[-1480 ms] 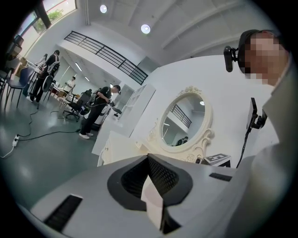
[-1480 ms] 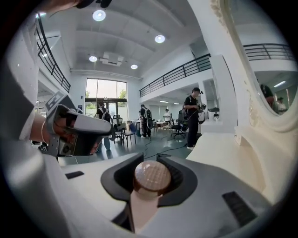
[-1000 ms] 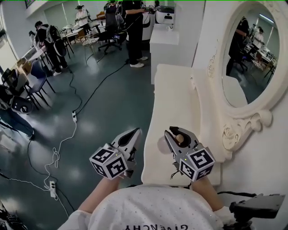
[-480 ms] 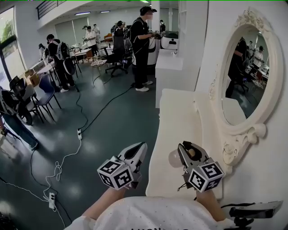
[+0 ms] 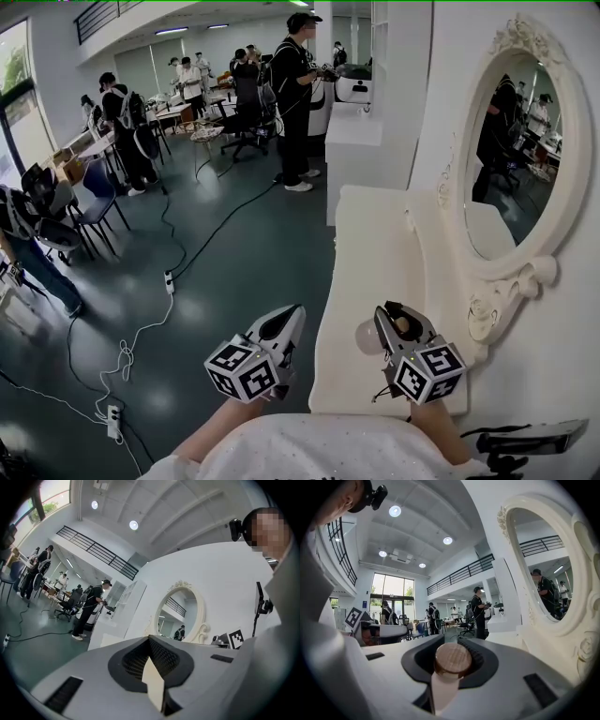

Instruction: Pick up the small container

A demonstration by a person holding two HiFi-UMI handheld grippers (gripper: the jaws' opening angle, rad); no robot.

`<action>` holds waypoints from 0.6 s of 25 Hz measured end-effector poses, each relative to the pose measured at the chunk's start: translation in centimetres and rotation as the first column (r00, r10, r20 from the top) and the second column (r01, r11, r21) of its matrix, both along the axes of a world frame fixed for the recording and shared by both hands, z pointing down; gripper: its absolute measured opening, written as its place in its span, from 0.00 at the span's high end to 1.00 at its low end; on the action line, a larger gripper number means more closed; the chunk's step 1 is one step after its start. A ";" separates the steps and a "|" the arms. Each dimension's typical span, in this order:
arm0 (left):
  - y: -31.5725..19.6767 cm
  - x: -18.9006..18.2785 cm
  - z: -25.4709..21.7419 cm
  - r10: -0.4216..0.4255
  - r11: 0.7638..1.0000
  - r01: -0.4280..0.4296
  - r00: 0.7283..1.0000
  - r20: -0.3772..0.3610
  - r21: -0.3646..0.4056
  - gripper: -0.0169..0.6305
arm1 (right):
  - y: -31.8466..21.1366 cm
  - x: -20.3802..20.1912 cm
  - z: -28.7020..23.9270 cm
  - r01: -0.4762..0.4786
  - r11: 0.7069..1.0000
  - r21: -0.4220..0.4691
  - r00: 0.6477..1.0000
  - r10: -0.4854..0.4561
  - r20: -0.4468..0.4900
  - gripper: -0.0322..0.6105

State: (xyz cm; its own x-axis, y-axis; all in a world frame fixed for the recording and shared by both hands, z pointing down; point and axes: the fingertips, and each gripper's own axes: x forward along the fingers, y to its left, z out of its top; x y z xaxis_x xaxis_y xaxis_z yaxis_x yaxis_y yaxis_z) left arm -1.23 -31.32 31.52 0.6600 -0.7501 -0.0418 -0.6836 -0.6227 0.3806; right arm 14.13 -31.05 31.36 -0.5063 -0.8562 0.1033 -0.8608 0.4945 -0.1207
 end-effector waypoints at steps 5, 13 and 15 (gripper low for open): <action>-0.3 0.2 1.3 -0.013 1.000 0.014 1.000 0.005 -0.023 0.97 | -0.3 0.2 1.5 0.003 1.000 -0.023 1.000 -0.003 -0.022 0.81; -0.5 -1.1 1.5 -0.054 0.998 0.054 0.999 0.006 -0.012 0.97 | -0.6 -0.4 2.6 0.005 0.999 -0.044 0.999 -0.007 -0.035 0.82; -0.4 -0.7 1.5 -0.051 0.999 0.051 0.999 0.005 -0.014 0.97 | -0.5 -0.1 2.6 0.005 0.999 -0.042 0.999 -0.007 -0.042 0.83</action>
